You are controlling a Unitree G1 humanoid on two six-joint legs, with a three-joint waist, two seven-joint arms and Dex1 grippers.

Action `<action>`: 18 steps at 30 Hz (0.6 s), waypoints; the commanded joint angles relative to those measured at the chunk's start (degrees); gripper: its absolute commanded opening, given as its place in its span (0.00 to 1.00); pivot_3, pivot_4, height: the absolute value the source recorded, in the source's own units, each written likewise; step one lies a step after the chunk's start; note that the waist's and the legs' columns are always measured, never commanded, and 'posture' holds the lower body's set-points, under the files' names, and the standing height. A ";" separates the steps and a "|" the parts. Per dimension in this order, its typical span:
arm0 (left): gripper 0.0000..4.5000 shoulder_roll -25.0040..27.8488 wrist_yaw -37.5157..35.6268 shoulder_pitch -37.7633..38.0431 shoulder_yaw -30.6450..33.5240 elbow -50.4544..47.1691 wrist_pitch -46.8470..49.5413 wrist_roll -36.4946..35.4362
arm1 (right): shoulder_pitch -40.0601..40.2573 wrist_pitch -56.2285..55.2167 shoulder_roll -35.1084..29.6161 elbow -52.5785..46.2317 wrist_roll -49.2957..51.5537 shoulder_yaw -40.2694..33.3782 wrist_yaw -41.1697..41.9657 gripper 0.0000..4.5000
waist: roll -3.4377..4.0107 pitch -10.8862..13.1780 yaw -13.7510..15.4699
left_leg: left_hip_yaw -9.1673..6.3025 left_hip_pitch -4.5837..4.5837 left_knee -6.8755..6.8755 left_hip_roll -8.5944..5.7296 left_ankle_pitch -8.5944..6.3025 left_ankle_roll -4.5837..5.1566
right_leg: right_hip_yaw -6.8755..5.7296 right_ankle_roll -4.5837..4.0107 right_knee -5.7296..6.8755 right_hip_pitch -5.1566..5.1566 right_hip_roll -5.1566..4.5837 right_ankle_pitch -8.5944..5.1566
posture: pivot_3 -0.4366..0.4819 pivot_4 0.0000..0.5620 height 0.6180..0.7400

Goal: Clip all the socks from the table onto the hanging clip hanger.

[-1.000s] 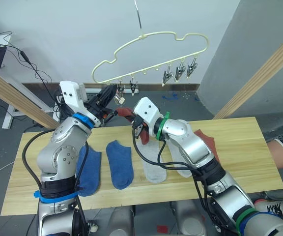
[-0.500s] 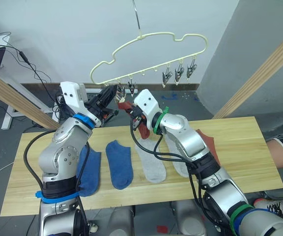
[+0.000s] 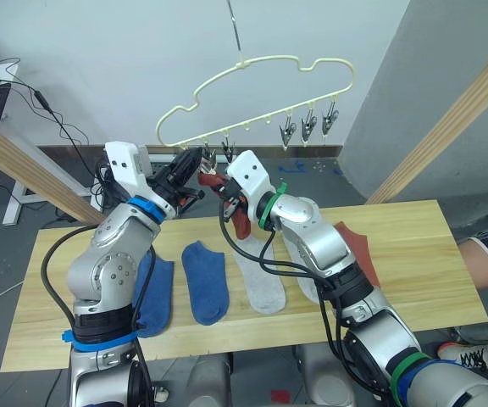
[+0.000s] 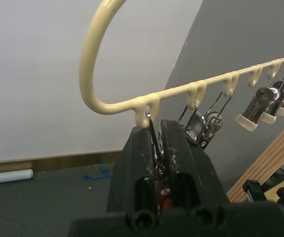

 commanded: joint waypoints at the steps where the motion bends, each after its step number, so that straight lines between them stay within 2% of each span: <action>1: 0.34 0.19 0.30 0.68 0.44 -3.11 0.76 -1.58 | -1.73 -2.55 1.20 -1.23 0.48 -0.85 -0.67 0.00 | 0.00 0.00 -0.01 | 0.00 0.01 0.00 0.01 0.00 0.00 | 0.00 -0.03 0.02 0.00 0.02 0.02 | 0.30 0.58 1.00; 5: 0.61 1.15 -0.45 1.87 0.24 -4.15 2.15 -2.30 | -1.98 -3.47 1.51 -0.83 0.65 -1.04 -0.81 0.00 | 0.00 0.00 -0.05 | -0.02 0.04 0.02 0.05 0.01 0.00 | 0.01 -0.07 0.08 0.00 0.08 0.07 | 0.30 0.58 1.00; 12: 0.61 3.50 -2.03 5.57 -0.23 -7.09 1.68 -0.60 | -1.40 -3.94 2.05 -1.44 1.43 -0.70 0.60 0.00 | 0.00 0.00 -0.38 | 0.00 0.00 -0.01 0.05 0.02 -0.02 | 0.03 -0.07 0.02 -0.06 0.07 0.07 | 0.30 0.58 1.00; 15: 0.63 3.69 -1.68 6.94 -0.36 -8.09 0.62 0.67 | -0.71 -3.91 2.04 -2.07 1.59 -0.02 1.79 0.17 | 0.00 0.00 -0.39 | 0.00 0.00 -0.01 0.05 0.02 -0.02 | 0.04 -0.07 0.02 -0.06 0.07 0.07 | 0.31 0.58 1.00; 18: 0.63 3.55 -1.39 7.86 -0.63 -9.03 -0.49 2.21 | -0.36 -3.91 1.34 -2.58 0.86 1.23 2.75 0.39 | 0.00 0.00 -0.38 | 0.00 0.01 -0.01 0.05 0.02 -0.01 | 0.03 -0.07 0.05 -0.06 0.07 0.07 | 0.31 0.58 1.00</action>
